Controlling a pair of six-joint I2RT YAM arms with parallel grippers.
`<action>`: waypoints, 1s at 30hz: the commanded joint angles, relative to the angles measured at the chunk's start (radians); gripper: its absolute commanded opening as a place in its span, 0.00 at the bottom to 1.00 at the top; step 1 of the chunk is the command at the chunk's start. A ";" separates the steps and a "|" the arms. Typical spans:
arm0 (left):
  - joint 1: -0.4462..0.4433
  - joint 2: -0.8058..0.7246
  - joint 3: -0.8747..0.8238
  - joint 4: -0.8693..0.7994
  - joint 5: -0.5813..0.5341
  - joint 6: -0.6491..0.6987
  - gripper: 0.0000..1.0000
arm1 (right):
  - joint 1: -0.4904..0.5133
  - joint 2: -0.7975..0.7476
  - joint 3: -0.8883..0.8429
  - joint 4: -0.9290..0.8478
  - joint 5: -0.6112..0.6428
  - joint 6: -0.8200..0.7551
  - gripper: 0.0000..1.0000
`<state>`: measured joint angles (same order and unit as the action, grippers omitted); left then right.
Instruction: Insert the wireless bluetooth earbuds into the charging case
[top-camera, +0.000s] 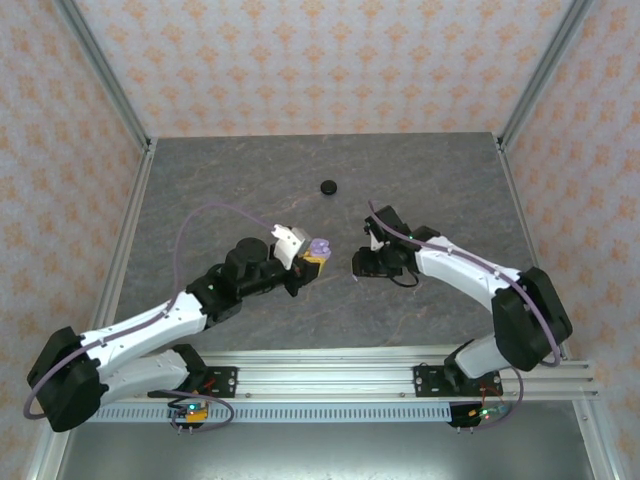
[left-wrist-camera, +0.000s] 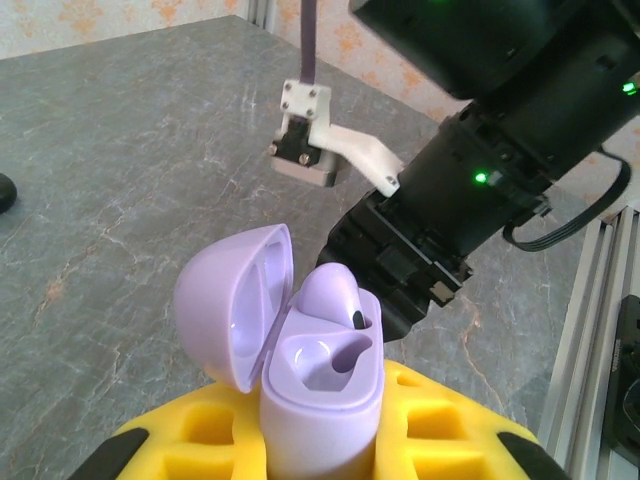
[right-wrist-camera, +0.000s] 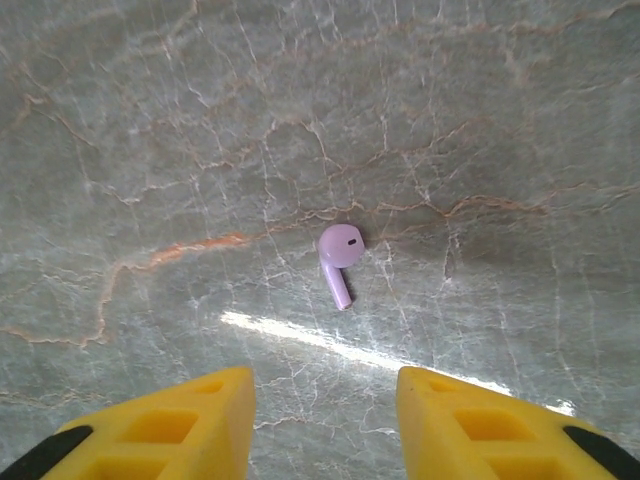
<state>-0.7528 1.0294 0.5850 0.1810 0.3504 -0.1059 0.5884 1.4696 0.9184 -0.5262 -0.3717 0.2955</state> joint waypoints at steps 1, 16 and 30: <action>-0.006 -0.049 -0.013 -0.060 -0.039 -0.013 0.04 | -0.003 0.040 0.023 -0.003 -0.025 -0.036 0.42; -0.006 -0.129 -0.050 -0.107 -0.085 -0.048 0.05 | 0.008 0.193 0.069 -0.005 -0.065 -0.048 0.40; -0.006 -0.130 -0.054 -0.101 -0.081 -0.051 0.05 | 0.027 0.256 0.094 0.029 -0.099 -0.026 0.39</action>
<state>-0.7528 0.9222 0.5461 0.0776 0.2859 -0.1520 0.6064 1.7134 0.9871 -0.5095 -0.4610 0.2611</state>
